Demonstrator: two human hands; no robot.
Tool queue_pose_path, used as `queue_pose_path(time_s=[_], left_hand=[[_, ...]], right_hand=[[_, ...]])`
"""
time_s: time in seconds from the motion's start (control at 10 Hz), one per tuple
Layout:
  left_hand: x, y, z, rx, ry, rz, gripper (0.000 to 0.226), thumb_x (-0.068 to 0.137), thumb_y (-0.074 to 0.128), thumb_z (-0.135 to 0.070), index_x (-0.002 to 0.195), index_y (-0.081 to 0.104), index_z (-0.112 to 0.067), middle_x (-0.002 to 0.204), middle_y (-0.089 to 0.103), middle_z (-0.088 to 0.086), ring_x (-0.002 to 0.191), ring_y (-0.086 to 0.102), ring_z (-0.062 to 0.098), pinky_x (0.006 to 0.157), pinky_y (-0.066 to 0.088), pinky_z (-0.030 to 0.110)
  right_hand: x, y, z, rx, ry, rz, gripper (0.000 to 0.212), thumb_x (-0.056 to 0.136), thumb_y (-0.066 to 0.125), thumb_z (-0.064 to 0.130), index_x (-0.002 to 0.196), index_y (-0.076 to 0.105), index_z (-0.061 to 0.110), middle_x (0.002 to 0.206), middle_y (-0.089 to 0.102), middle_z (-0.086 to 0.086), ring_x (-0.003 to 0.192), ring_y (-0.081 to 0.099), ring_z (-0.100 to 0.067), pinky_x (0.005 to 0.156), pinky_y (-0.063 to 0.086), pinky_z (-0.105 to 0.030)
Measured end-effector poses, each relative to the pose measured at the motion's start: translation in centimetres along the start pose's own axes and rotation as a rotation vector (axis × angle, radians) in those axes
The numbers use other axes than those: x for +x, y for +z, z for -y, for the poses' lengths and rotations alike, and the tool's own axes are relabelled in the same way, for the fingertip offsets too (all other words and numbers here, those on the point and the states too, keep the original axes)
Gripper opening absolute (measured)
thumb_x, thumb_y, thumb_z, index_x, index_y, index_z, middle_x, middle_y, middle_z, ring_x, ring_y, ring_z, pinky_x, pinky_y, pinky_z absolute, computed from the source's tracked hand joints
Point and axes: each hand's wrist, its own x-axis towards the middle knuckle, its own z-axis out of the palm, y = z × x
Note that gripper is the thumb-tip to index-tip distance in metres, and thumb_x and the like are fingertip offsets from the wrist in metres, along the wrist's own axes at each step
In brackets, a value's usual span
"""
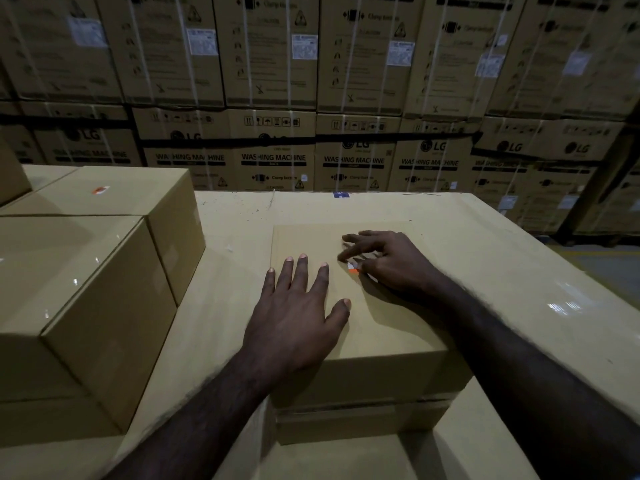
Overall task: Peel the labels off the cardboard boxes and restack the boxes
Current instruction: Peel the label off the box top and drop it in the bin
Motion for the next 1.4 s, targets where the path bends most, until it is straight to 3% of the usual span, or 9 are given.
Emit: queue_pose_path(time_s=[0.1,0.2,0.7,0.9,1.2,1.3,1.4], left_hand=[[-0.1,0.0,0.0,0.003,-0.002,-0.003,0.071,0.095,0.016,-0.064,0.154,-0.004,-0.03,0.162,-0.014,0.004,0.148,-0.015,0.023,0.12,-0.006,0.047],[-0.2,-0.1,-0.1,0.003,0.0,0.001,0.071,0.095,0.016,-0.064,0.154,-0.004,-0.03,0.161,-0.014,0.005,0.148,-0.015,0.023,0.12,-0.005,0.047],[-0.3,-0.1,-0.1,0.01,-0.005,0.002,0.071,0.095,0.016,-0.064,0.154,-0.005,-0.03,0.161,-0.015,0.004,0.148,-0.016,0.023,0.12,-0.007,0.047],[-0.4,-0.2,-0.1,0.003,0.002,0.005,0.071,0.095,0.016,-0.063,0.154,-0.004,-0.03,0.161,-0.015,0.005,0.148,-0.016,0.023,0.12,-0.005,0.047],[-0.3,-0.1,0.0,0.007,0.013,-0.009,0.07,0.096,0.016,-0.063,0.155,-0.002,-0.029,0.162,-0.012,0.005,0.148,-0.013,0.023,0.12,-0.004,0.047],[-0.3,-0.2,0.0,0.001,0.016,-0.002,0.071,0.096,0.016,-0.063,0.154,-0.002,-0.029,0.162,-0.012,0.005,0.148,-0.014,0.023,0.12,-0.003,0.048],[-0.3,-0.2,0.0,0.007,0.015,0.008,0.071,0.095,0.016,-0.063,0.154,-0.003,-0.029,0.162,-0.013,0.005,0.148,-0.014,0.023,0.12,-0.003,0.048]], right_hand=[[-0.5,-0.1,0.1,0.051,-0.029,-0.063,0.025,0.086,0.066,0.006,0.104,0.075,0.019,0.136,0.059,0.005,0.134,0.043,-0.014,0.105,0.033,-0.028],[-0.7,-0.1,0.2,0.03,-0.055,-0.081,0.019,0.085,0.071,0.013,0.103,0.075,0.017,0.129,0.064,0.005,0.124,0.051,-0.01,0.098,0.037,-0.025],[-0.4,0.4,-0.2,0.025,-0.046,-0.07,0.026,0.096,0.057,0.015,0.12,0.066,0.021,0.127,0.065,0.005,0.121,0.054,-0.011,0.107,0.042,-0.038],[-0.6,0.2,0.0,0.092,-0.03,-0.05,0.022,0.088,0.065,0.006,0.103,0.075,0.02,0.131,0.063,0.004,0.126,0.051,-0.009,0.103,0.038,-0.028],[-0.4,0.4,-0.2,0.09,-0.027,-0.05,0.017,0.093,0.062,0.013,0.09,0.066,0.029,0.124,0.066,0.008,0.119,0.055,-0.009,0.104,0.044,-0.036],[-0.7,-0.4,-0.3,0.347,0.013,-0.114,0.017,0.097,0.052,0.009,0.09,0.064,0.018,0.114,0.07,0.005,0.11,0.06,-0.009,0.091,0.049,-0.035],[-1.2,-1.6,-0.4,0.706,0.061,-0.151,0.019,0.1,0.041,0.005,0.091,0.058,0.009,0.108,0.072,-0.008,0.108,0.063,-0.019,0.09,0.051,-0.039]])
